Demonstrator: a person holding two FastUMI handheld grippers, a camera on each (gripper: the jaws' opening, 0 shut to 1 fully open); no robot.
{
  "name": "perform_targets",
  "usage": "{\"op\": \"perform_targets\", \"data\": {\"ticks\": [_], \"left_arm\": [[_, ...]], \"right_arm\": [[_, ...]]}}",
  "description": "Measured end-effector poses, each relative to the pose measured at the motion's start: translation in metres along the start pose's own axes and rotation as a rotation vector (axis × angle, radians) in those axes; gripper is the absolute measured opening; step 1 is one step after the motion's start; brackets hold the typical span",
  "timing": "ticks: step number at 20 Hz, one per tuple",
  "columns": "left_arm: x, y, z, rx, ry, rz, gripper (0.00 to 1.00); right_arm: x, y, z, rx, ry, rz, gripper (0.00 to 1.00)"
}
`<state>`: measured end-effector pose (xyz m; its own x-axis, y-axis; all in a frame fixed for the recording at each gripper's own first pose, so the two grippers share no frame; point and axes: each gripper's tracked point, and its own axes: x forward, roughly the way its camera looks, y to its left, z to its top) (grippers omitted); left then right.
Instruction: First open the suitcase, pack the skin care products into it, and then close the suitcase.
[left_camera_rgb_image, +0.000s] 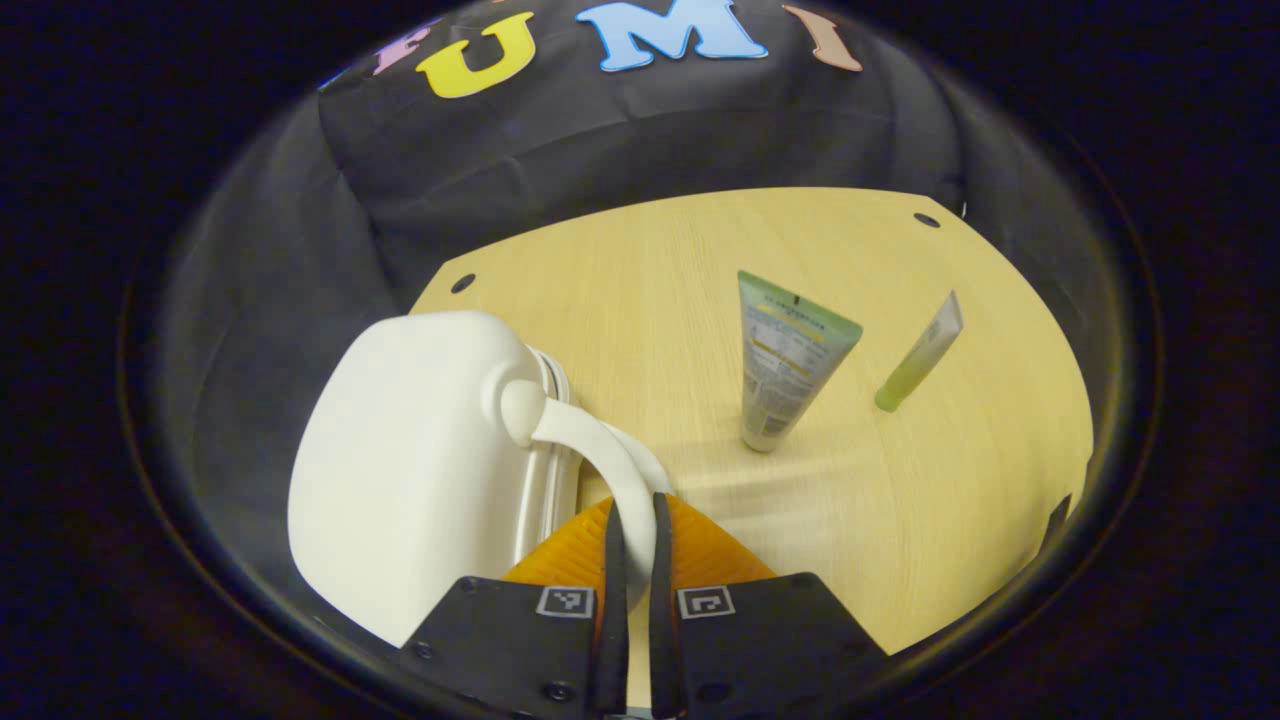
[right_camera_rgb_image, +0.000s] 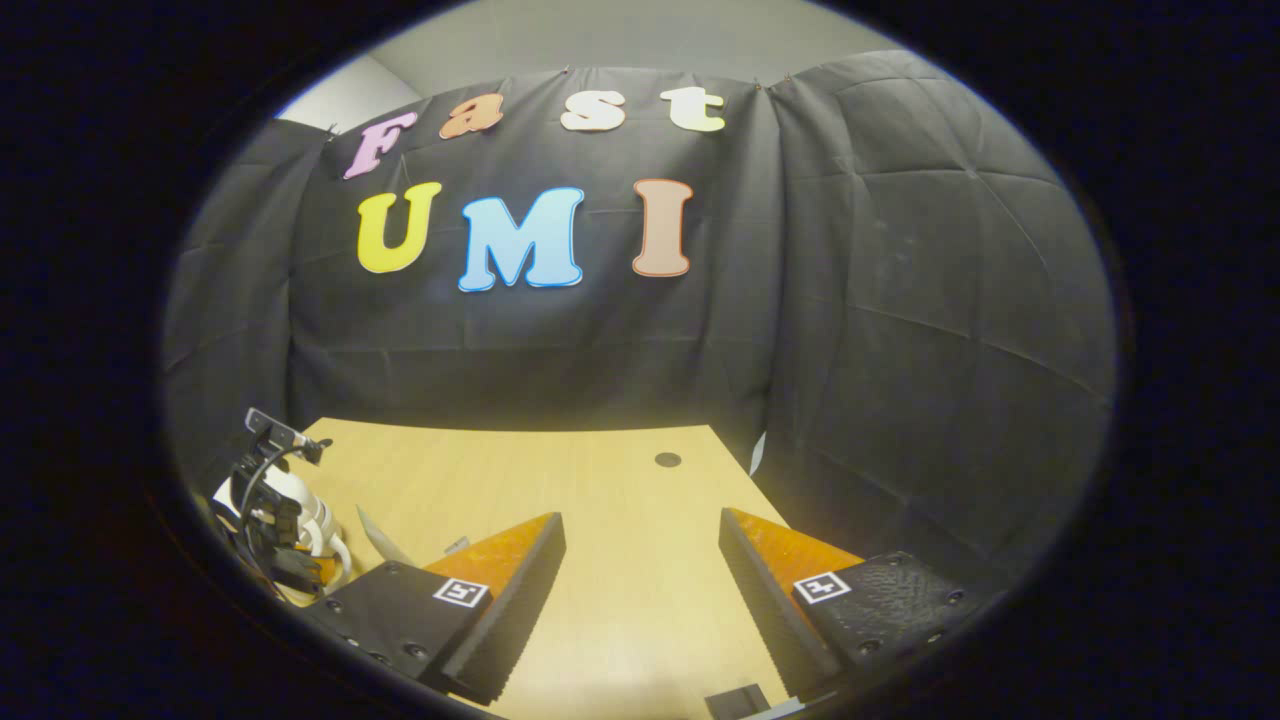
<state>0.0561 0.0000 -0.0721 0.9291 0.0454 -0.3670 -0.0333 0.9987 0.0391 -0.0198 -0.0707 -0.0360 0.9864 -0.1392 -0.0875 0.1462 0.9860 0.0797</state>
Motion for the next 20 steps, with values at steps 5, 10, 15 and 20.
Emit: {"op": "perform_targets", "data": {"ticks": [5, 10, 15, 20], "left_arm": [[-0.038, -0.006, 0.025, -0.132, -0.003, -0.075, 0.16], [-0.093, 0.043, 0.074, -0.128, -0.081, -0.083, 0.16], [-0.135, 0.152, 0.129, -0.231, -0.183, -0.059, 0.16], [-0.147, 0.311, 0.16, -0.136, -0.293, 0.177, 0.15]], "right_arm": [[0.01, 0.01, -0.001, 0.03, 0.011, 0.02, 0.94], [0.02, 0.024, -0.001, 0.033, 0.009, 0.044, 0.94], [0.025, 0.034, -0.001, 0.048, 0.013, 0.04, 0.94], [0.026, 0.042, -0.011, 0.073, 0.042, 0.023, 0.94]]}}
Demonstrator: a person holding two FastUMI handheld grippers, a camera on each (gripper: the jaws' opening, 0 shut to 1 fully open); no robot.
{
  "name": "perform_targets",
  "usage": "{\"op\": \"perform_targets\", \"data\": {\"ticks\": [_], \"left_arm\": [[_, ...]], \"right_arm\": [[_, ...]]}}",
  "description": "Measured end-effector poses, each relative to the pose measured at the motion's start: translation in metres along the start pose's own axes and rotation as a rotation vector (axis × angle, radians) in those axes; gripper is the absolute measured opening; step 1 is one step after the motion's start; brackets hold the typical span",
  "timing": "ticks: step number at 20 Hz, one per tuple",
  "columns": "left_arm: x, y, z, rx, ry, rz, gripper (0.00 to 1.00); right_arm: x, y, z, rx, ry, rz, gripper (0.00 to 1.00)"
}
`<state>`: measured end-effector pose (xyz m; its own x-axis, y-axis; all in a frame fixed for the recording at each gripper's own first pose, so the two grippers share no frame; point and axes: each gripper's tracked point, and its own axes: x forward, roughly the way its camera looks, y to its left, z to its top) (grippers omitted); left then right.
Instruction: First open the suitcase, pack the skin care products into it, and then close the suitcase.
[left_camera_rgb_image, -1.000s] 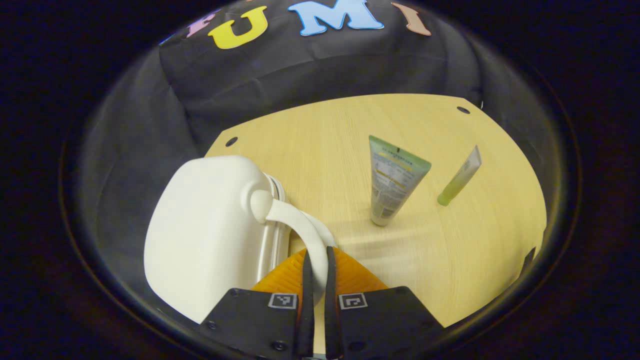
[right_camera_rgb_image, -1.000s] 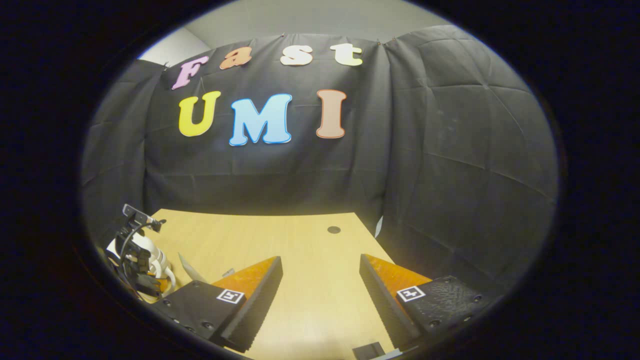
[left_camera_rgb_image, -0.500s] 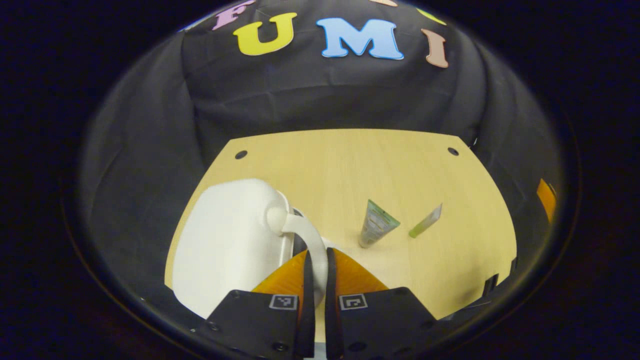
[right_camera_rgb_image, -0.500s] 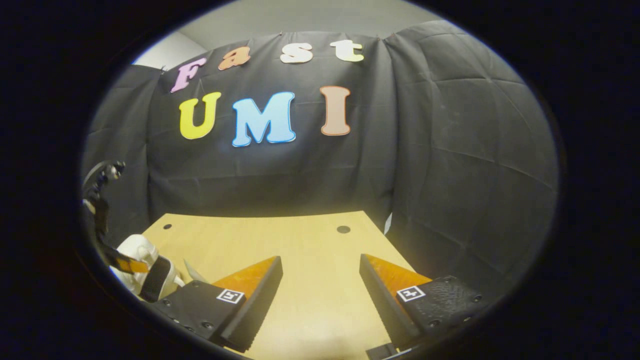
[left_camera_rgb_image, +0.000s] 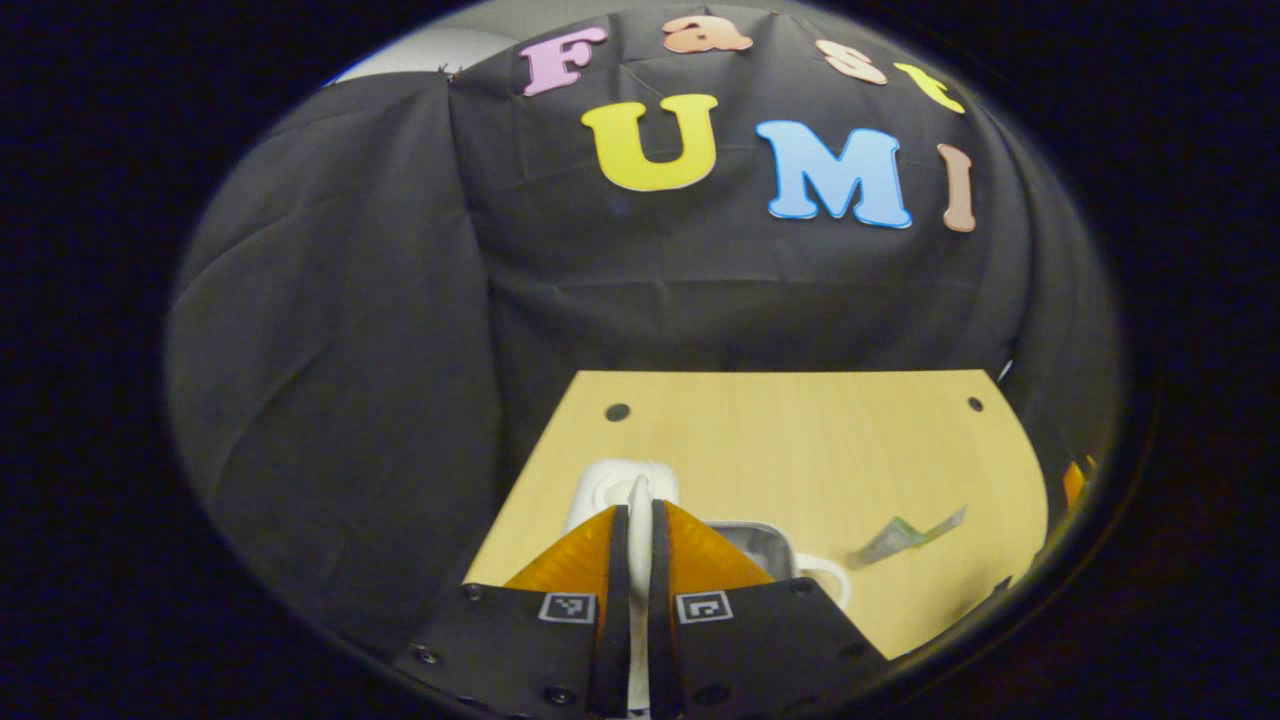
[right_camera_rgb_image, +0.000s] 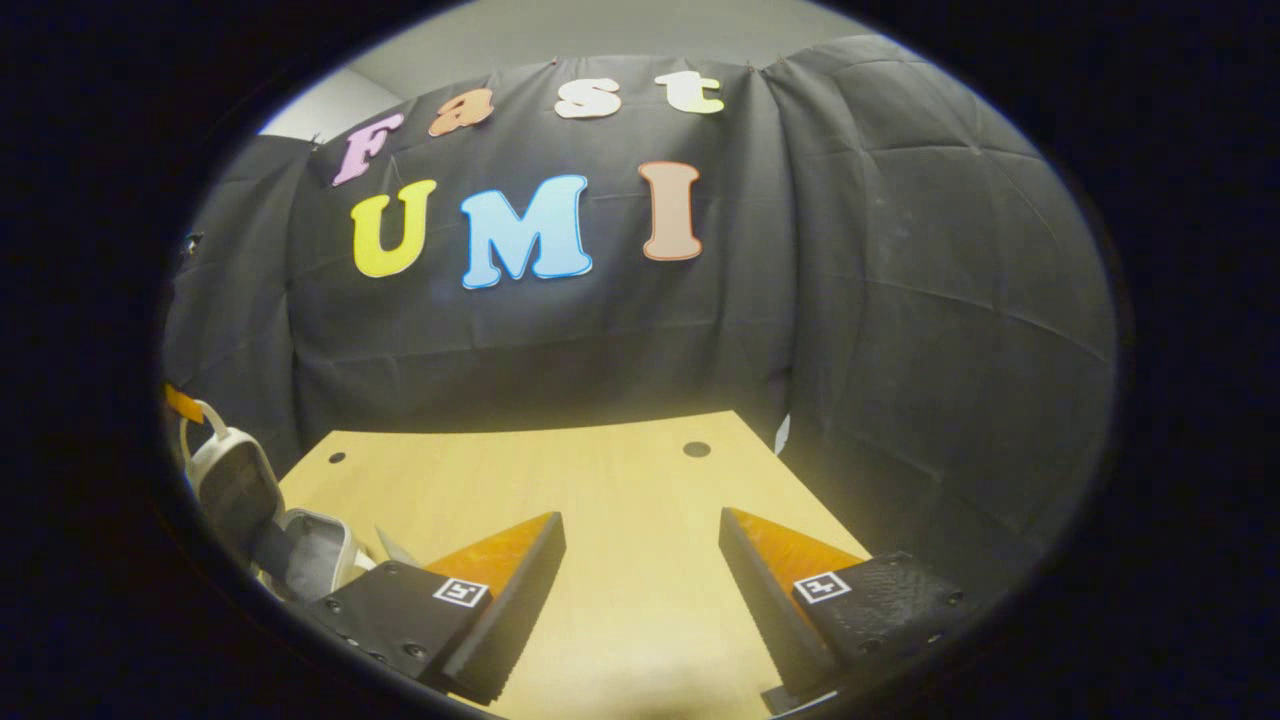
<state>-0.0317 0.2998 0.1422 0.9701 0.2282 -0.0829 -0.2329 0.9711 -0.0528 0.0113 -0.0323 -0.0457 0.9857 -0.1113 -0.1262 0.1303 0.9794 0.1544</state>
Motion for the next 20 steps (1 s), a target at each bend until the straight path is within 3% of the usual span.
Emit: {"op": "perform_targets", "data": {"ticks": [2, 5, 9, 13, 15, 17, 20], "left_arm": [[0.022, 0.059, -0.007, 0.053, 0.016, 0.091, 0.14], [0.062, 0.139, -0.033, 0.068, 0.062, 0.156, 0.15], [0.13, 0.223, -0.098, 0.034, 0.147, 0.151, 0.15], [0.191, 0.272, -0.166, -0.045, 0.293, 0.134, 0.15], [0.209, 0.288, -0.193, -0.031, 0.327, 0.182, 0.24], [0.221, 0.283, -0.194, -0.049, 0.287, 0.174, 0.46], [0.213, 0.282, -0.175, -0.05, 0.209, 0.222, 0.99]], "right_arm": [[-0.001, 0.004, -0.006, 0.012, 0.013, -0.009, 0.94], [-0.002, 0.011, -0.013, 0.023, 0.033, -0.028, 0.94], [-0.005, 0.013, -0.02, 0.027, 0.054, -0.065, 0.94], [-0.011, 0.011, -0.023, 0.021, 0.069, -0.102, 0.94], [-0.015, 0.009, -0.022, 0.017, 0.064, -0.118, 0.94], [-0.017, 0.008, -0.024, 0.021, 0.065, -0.129, 0.94], [-0.016, 0.011, -0.03, 0.04, 0.084, -0.125, 0.94]]}}
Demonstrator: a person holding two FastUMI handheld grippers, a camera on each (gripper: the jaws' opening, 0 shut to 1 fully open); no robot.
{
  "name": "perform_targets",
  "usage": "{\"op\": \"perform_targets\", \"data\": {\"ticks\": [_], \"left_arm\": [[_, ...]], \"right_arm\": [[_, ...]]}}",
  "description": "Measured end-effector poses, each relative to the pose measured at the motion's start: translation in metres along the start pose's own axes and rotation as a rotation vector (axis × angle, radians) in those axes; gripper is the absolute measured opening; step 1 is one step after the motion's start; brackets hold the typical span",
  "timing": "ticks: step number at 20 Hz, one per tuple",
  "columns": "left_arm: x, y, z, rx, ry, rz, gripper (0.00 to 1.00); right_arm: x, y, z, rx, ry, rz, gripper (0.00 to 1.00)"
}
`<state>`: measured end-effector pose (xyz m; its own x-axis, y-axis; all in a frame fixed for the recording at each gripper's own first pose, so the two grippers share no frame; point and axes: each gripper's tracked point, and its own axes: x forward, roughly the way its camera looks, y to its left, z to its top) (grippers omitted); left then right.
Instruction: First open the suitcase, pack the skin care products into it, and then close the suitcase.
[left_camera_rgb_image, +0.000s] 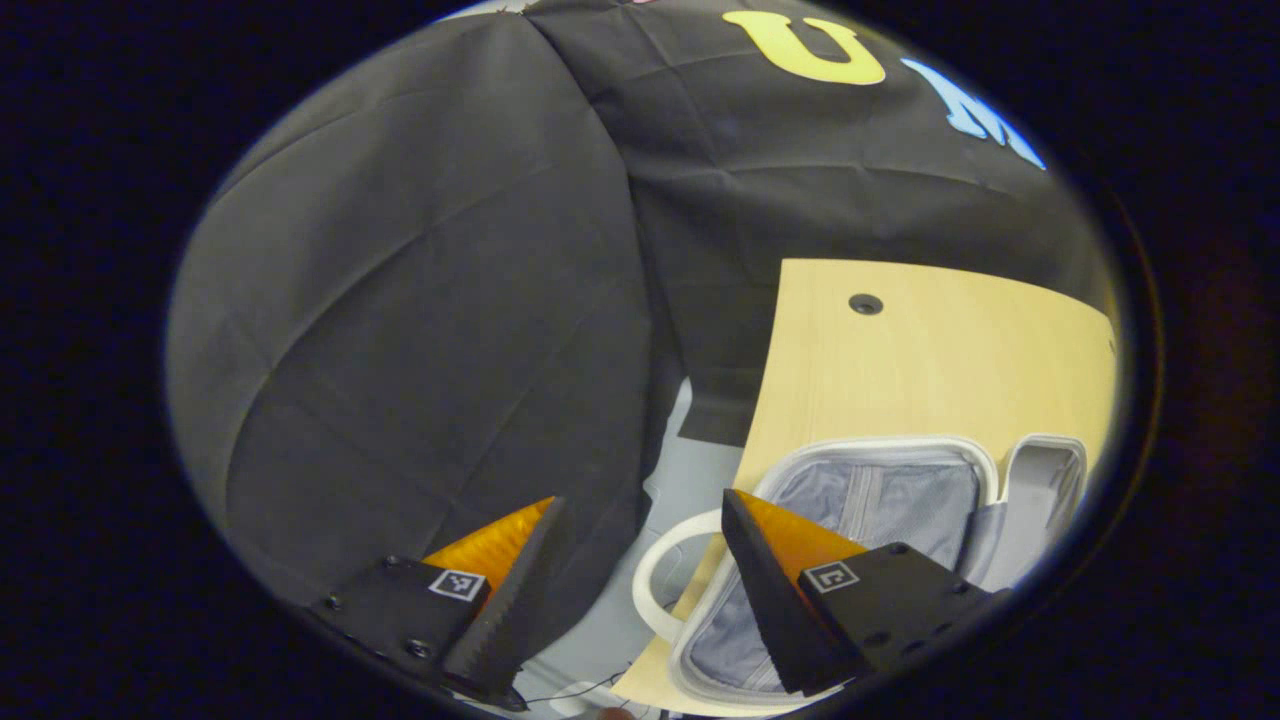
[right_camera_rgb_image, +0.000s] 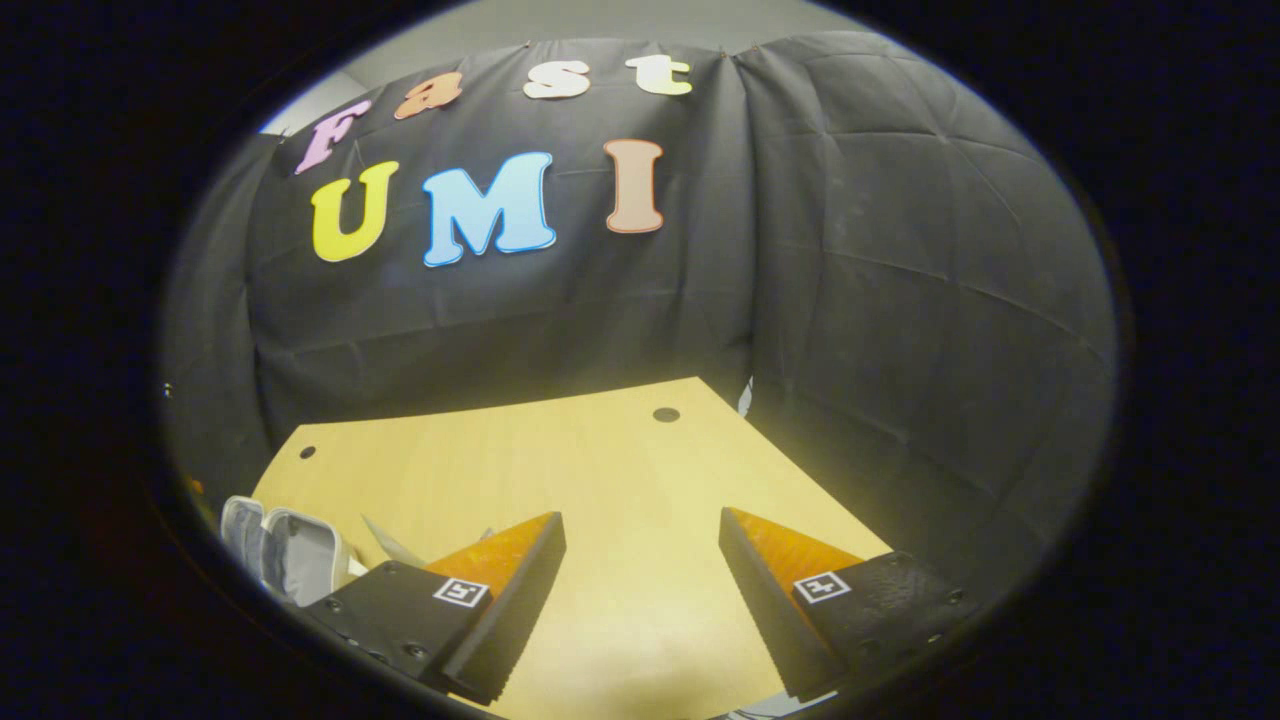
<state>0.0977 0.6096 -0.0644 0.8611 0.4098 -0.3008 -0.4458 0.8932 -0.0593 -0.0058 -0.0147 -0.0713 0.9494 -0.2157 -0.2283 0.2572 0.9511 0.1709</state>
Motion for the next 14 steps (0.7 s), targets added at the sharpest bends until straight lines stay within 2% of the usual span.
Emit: {"op": "perform_targets", "data": {"ticks": [3, 5, 8, 10, 13, 14], "left_arm": [[-0.039, -0.023, 0.026, 0.012, -0.097, -0.039, 0.99], [-0.074, -0.054, 0.049, 0.029, -0.195, -0.093, 0.99], [-0.137, -0.13, 0.075, 0.078, -0.339, -0.224, 0.99], [-0.175, -0.178, 0.086, 0.113, -0.411, -0.247, 0.99], [-0.216, -0.266, 0.067, 0.167, -0.455, -0.298, 1.0], [-0.231, -0.301, 0.055, 0.175, -0.457, -0.341, 0.99]], "right_arm": [[0.003, 0.014, -0.015, -0.014, 0.04, 0.041, 0.94], [0.004, 0.024, -0.026, -0.03, 0.072, 0.081, 0.94], [0.008, 0.038, -0.036, -0.043, 0.108, 0.139, 0.94], [0.011, 0.045, -0.043, -0.053, 0.131, 0.175, 0.94], [0.016, 0.051, -0.053, -0.08, 0.161, 0.222, 0.94], [0.016, 0.053, -0.056, -0.093, 0.17, 0.235, 0.95]]}}
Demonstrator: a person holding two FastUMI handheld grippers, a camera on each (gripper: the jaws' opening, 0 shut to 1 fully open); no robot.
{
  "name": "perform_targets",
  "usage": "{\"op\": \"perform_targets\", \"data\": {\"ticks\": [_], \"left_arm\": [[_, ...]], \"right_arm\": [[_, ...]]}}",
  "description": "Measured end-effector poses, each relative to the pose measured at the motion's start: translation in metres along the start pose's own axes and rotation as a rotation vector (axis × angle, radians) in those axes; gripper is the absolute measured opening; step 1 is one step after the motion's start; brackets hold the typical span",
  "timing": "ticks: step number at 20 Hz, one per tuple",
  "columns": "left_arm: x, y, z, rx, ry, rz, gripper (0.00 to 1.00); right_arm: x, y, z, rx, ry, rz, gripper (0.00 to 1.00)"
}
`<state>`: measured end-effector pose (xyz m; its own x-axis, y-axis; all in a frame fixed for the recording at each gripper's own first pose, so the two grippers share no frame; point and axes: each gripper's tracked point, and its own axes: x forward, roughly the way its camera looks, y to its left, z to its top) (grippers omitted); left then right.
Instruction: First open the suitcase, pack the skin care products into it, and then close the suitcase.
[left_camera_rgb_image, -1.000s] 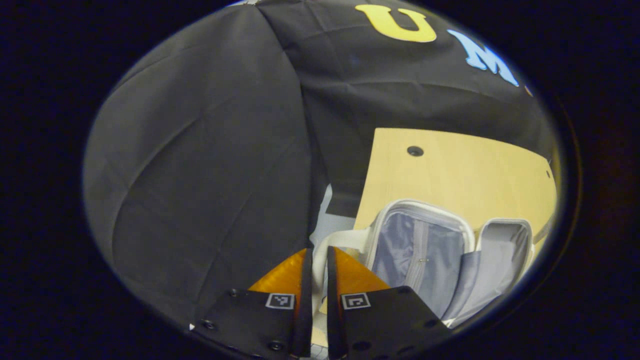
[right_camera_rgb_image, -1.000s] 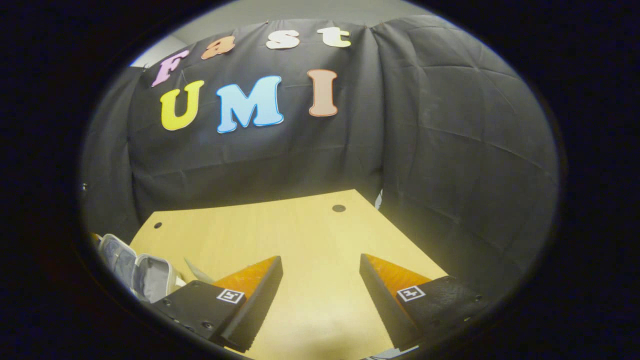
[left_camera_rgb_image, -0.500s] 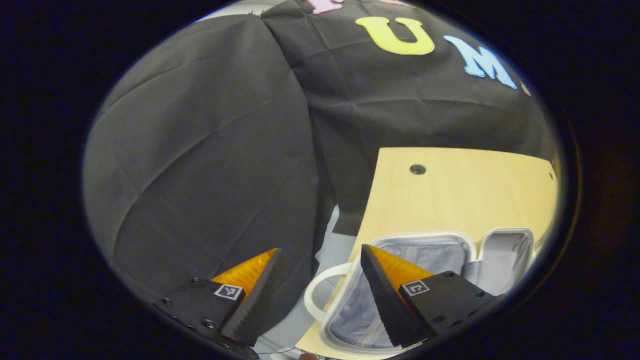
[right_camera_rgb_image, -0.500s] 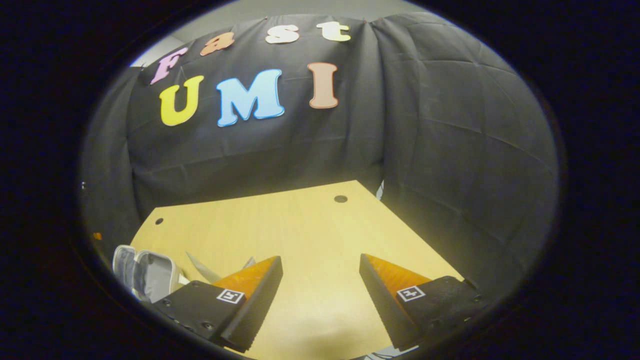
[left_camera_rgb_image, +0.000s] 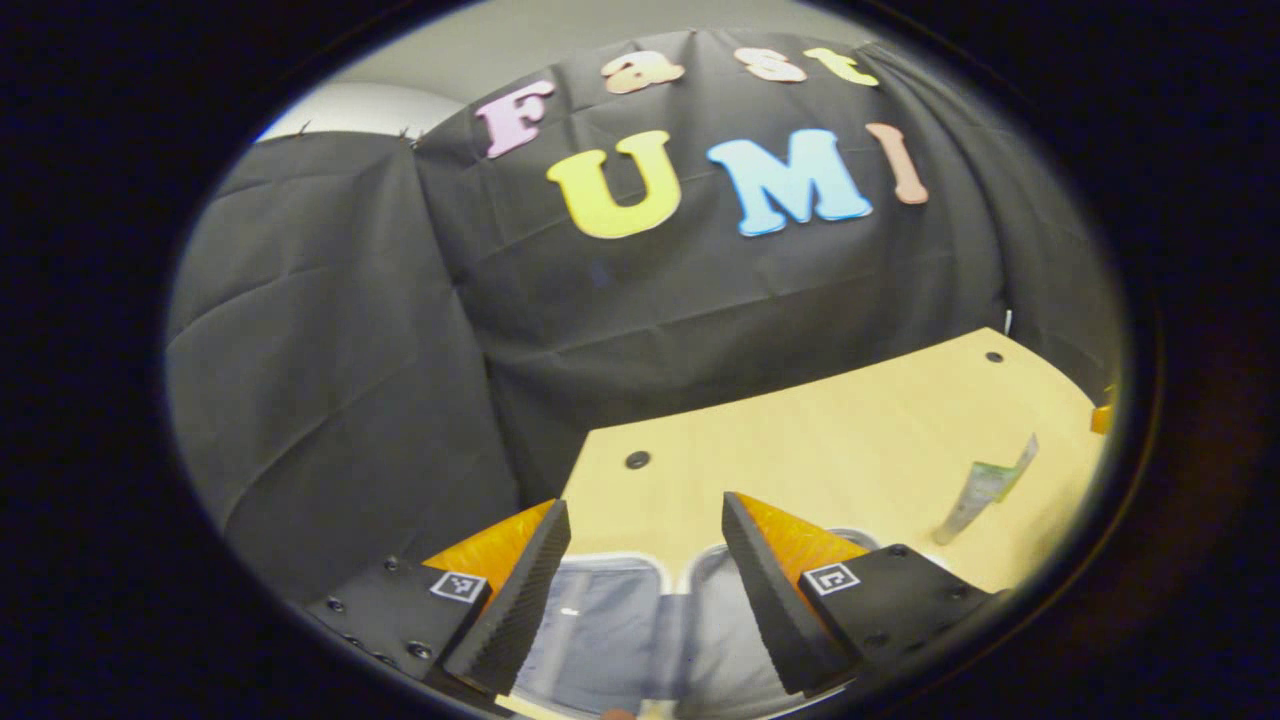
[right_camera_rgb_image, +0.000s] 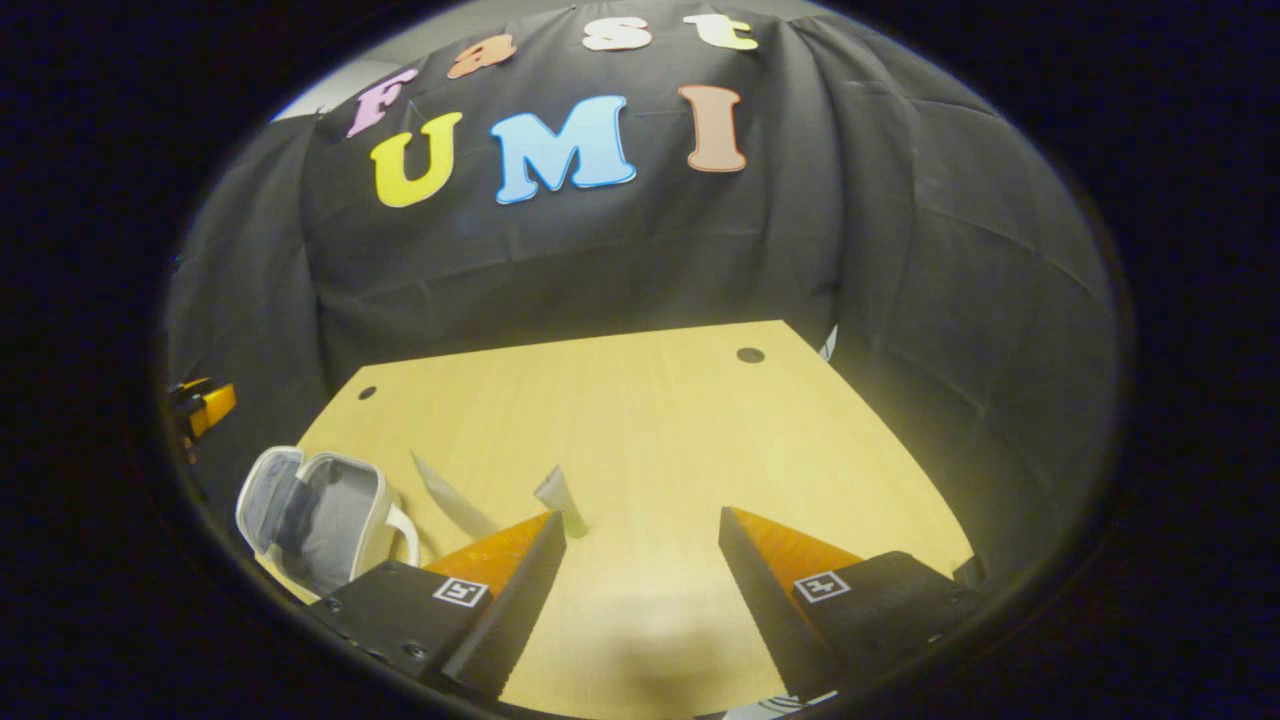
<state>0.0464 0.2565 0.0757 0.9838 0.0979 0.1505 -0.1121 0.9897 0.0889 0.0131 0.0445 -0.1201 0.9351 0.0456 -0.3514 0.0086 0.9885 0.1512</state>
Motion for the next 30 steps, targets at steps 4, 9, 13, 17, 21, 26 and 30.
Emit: {"op": "perform_targets", "data": {"ticks": [4, 9, 13, 17, 21, 26, 30], "left_arm": [[-0.004, -0.164, -0.017, 0.004, 0.026, -0.24, 0.99], [0.014, -0.295, -0.064, 0.074, 0.087, -0.277, 0.99], [0.05, -0.323, -0.1, 0.071, 0.159, -0.101, 0.99], [0.106, -0.33, -0.119, -0.013, 0.208, 0.062, 0.99], [0.157, -0.344, -0.13, 0.033, 0.195, 0.131, 0.99], [0.162, -0.331, -0.128, -0.032, 0.154, 0.19, 0.42], [0.14, -0.328, -0.125, -0.117, 0.183, 0.141, 0.42]], "right_arm": [[0.006, 0.0, -0.012, -0.047, 0.042, 0.047, 0.95], [0.008, -0.025, -0.014, -0.066, 0.087, 0.062, 0.95], [0.003, -0.064, -0.021, -0.108, 0.119, 0.033, 0.95], [0.0, -0.095, -0.029, -0.149, 0.159, 0.033, 0.94], [0.007, -0.118, -0.034, -0.175, 0.2, 0.043, 0.94], [0.015, -0.127, -0.048, -0.208, 0.258, 0.065, 0.95], [0.031, -0.096, -0.051, -0.222, 0.262, 0.126, 0.94]]}}
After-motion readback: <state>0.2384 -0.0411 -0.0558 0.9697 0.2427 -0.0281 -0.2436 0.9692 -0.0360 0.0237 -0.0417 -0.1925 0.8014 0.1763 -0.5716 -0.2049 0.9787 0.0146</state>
